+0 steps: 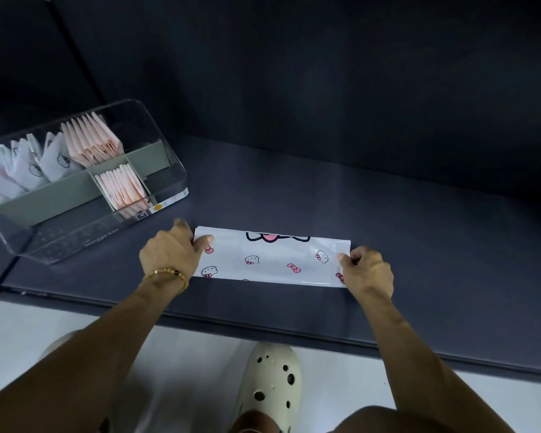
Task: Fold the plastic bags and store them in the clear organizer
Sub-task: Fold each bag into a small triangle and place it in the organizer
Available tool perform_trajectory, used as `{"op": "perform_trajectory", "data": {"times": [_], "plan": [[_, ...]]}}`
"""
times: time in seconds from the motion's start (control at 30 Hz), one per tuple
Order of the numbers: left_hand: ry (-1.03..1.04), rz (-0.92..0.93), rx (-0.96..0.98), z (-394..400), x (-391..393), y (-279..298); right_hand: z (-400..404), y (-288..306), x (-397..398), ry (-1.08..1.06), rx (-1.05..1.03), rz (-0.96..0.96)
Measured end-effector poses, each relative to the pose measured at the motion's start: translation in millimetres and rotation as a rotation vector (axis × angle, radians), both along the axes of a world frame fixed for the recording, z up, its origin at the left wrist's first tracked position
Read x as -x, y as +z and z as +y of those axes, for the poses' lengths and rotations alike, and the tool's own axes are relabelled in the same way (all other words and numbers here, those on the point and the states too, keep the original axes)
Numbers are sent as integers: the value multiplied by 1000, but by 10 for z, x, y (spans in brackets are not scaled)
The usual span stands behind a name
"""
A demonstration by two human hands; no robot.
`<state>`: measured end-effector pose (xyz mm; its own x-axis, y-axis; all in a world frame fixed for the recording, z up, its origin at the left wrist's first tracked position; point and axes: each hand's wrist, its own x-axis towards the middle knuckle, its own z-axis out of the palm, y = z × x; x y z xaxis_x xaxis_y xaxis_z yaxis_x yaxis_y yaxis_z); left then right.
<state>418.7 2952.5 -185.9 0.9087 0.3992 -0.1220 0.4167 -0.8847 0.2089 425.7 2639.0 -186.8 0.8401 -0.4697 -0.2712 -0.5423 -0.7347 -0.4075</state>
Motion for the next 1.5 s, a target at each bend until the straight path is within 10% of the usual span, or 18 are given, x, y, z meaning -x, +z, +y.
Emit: {"op": "perform_trajectory", "data": {"times": [0.13,0.27,0.43,0.6,0.7,0.8,1.33,1.5], "plan": [[-426,-280,-47,-123,90,-23,19,-3,28,-3,6,-14],[-759,-169,46,-128,187,-184,20,-5,33,1,14,-18],[-800,-18,-73,-84,197,-286,175,95,79,24,124,-54],[-780,-33,-58,-76,183,-291,990,127,85,565,273,-437],[-787,-67,-18,-74,180,-272,1543,-4,130,838,-16,-271],[-783,-78,15,-74,177,-264,1488,-218,149,937,128,-215],[-756,-98,107,-52,146,-274,-31,-120,136,726,485,8],[-690,-119,139,-125,176,-220,561,49,333,707,441,-350]]}}
